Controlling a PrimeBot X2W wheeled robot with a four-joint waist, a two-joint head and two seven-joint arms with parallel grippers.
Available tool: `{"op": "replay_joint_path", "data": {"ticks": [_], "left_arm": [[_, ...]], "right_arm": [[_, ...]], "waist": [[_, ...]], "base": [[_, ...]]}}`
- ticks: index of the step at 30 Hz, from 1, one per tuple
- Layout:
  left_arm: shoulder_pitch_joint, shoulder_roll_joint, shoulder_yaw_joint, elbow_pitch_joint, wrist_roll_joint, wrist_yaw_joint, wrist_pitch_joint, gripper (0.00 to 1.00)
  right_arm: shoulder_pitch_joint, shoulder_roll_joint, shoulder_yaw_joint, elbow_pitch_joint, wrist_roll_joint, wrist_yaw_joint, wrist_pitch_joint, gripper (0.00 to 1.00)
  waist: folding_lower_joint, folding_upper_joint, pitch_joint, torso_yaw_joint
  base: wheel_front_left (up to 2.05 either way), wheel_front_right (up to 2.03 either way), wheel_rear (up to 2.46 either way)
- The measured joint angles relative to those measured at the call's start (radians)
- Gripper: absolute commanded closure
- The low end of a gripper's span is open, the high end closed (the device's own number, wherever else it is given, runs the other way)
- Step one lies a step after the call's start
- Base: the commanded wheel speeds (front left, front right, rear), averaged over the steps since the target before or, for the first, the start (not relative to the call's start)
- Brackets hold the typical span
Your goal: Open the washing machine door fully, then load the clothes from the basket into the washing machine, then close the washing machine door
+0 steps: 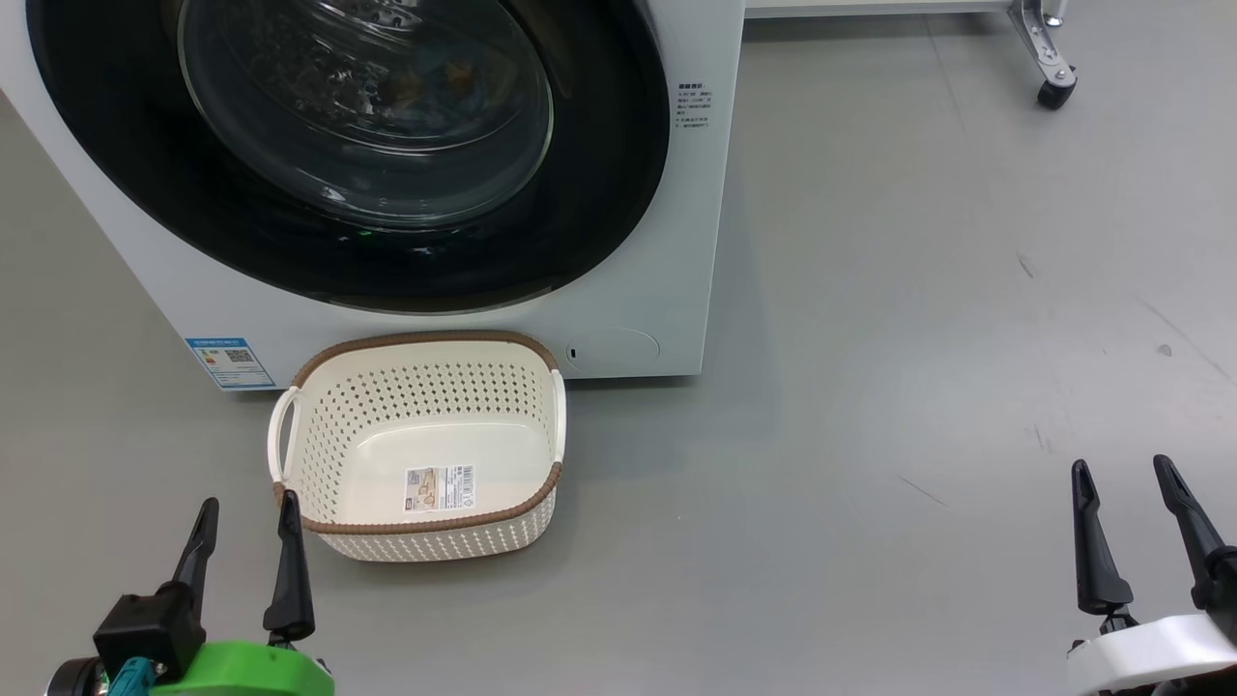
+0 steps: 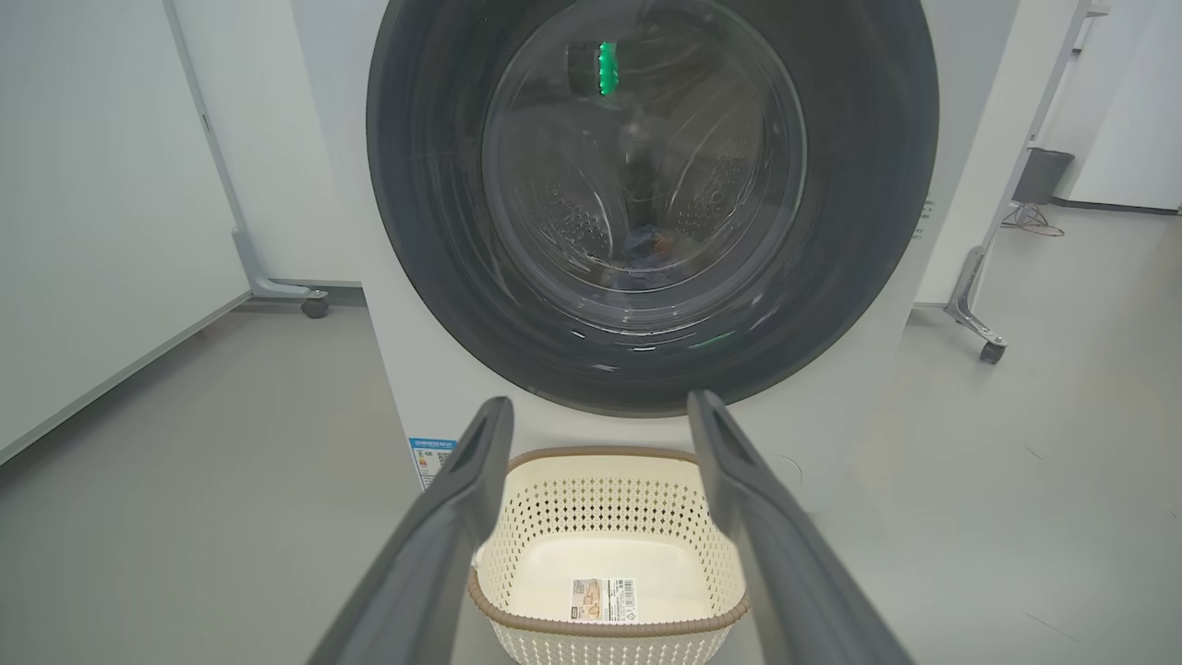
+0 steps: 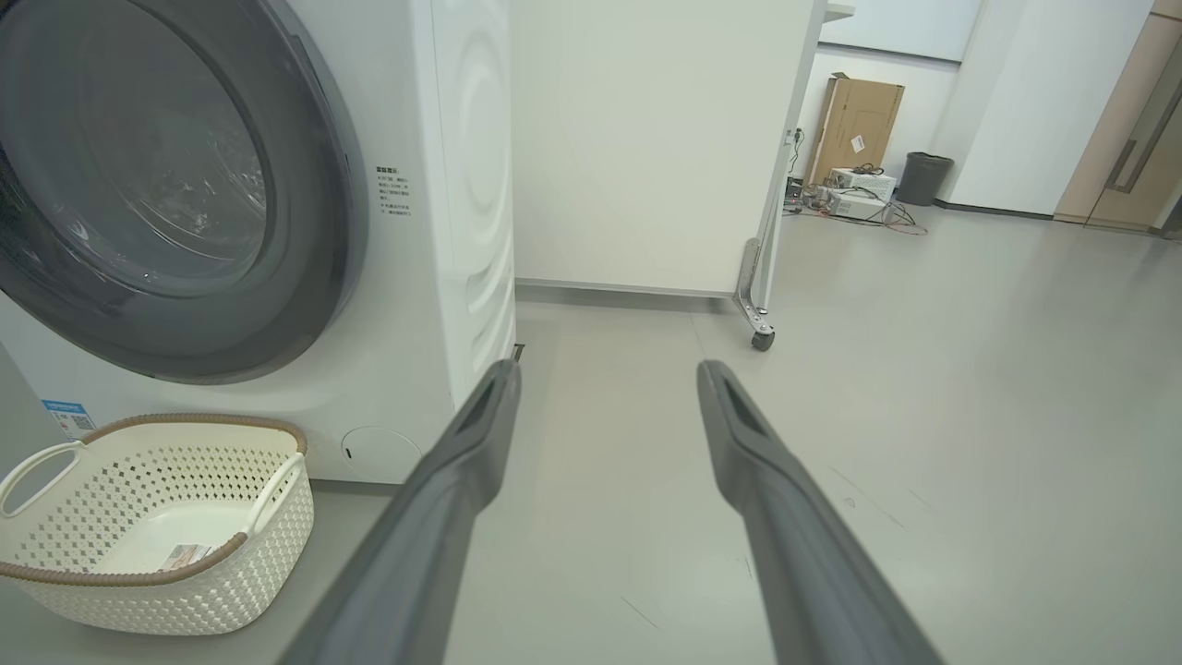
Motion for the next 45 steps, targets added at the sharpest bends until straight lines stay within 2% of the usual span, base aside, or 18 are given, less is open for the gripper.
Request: {"op": "replay_joint_path", "data": {"ticks": [18, 19, 25, 32, 45], "left_arm": [[0.007, -0.005, 0.007, -0.002, 0.007, -0.001, 0.0, 0.0], [0.007, -0.005, 0.009, -0.004, 0.007, -0.001, 0.0, 1.0], [0.016, -0.024, -0.004, 0.057, 0.005, -0.001, 0.005, 1.0], [0.017, -0.028, -0.004, 0.065, -0.05, -0.001, 0.015, 1.0], [0.011, -0.028, 0.006, 0.073, -0.26, -0.001, 0.068, 1.0]], "right_arm": [[0.0, 0.027, -0.013, 0.003, -0.015, 0.024, 0.0, 0.0], [0.0, 0.028, -0.014, 0.003, -0.018, 0.024, 0.0, 1.0], [0.007, 0.066, -0.001, 0.064, -0.018, 0.023, 0.0, 1.0], [0.007, 0.07, -0.003, 0.077, 0.04, 0.023, 0.012, 1.0], [-0.012, 0.084, -0.021, 0.102, 0.271, 0.024, 0.068, 1.0]], "waist": [[0.0, 0.0, -0.002, 0.02], [0.0, 0.0, -0.002, 0.021], [0.0, 0.0, -0.002, 0.021], [0.0, 0.0, -0.005, 0.018], [0.0, 0.0, -0.01, 0.014]], "base": [[0.0, 0.0, 0.0], [0.0, 0.0, 0.0], [0.0, 0.0, 0.0], [0.0, 0.0, 0.0], [0.0, 0.0, 0.0]]}}
